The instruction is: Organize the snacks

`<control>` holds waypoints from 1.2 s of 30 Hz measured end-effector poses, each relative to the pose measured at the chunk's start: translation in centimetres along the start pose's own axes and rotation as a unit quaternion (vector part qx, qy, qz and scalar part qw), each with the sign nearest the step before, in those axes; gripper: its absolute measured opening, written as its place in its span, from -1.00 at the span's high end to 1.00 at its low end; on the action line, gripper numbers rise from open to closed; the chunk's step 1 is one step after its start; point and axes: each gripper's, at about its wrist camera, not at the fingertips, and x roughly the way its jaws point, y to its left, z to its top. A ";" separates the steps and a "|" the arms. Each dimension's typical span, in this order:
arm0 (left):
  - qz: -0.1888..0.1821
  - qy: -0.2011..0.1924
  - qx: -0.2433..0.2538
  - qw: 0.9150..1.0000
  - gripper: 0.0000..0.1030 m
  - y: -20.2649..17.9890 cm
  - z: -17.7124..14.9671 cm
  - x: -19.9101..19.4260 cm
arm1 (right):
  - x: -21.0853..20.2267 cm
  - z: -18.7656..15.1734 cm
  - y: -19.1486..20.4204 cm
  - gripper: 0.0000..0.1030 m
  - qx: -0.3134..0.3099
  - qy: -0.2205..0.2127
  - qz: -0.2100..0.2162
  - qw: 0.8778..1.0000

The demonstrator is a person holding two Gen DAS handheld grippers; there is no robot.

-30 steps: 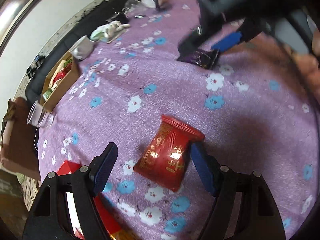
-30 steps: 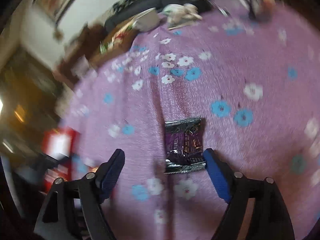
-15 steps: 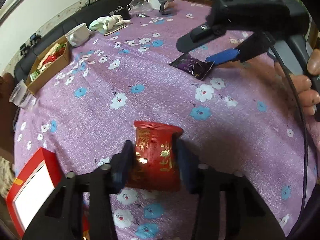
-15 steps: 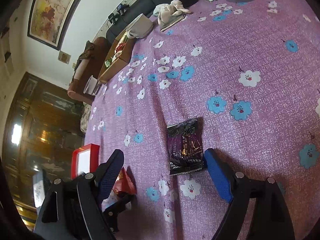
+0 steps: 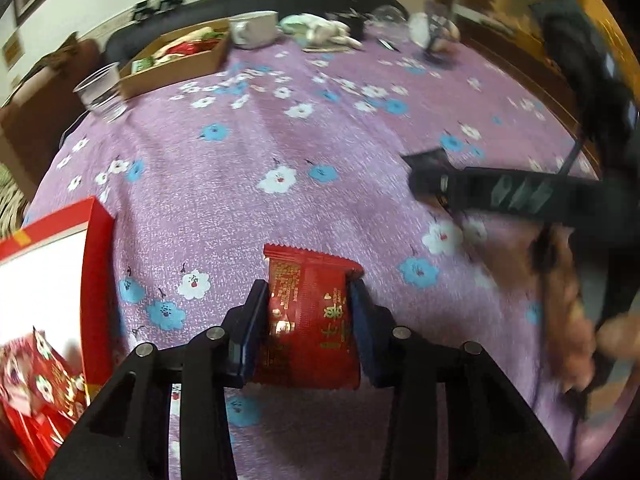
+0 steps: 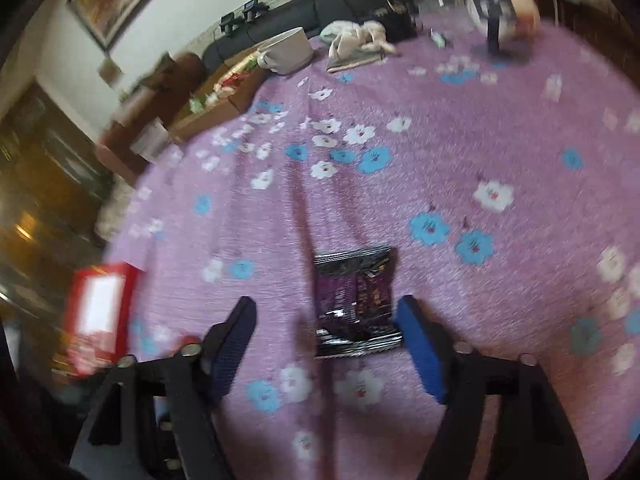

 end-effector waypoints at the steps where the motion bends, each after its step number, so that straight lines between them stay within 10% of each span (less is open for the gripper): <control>1: 0.004 -0.005 -0.003 1.000 0.24 -0.2 0.1 0.1 | 0.2 -0.2 0.8 -0.07 -0.027 -0.011 -0.039 0.999; 24: 0.012 -0.042 -0.022 0.999 -0.04 0.0 0.0 0.4 | 0.9 -0.5 1.1 -0.41 -0.069 -0.037 -0.090 0.993; 36: -0.013 -0.049 -0.032 0.998 0.27 0.6 -0.1 0.2 | 0.2 -0.6 1.4 0.28 -0.064 -0.026 -0.056 0.996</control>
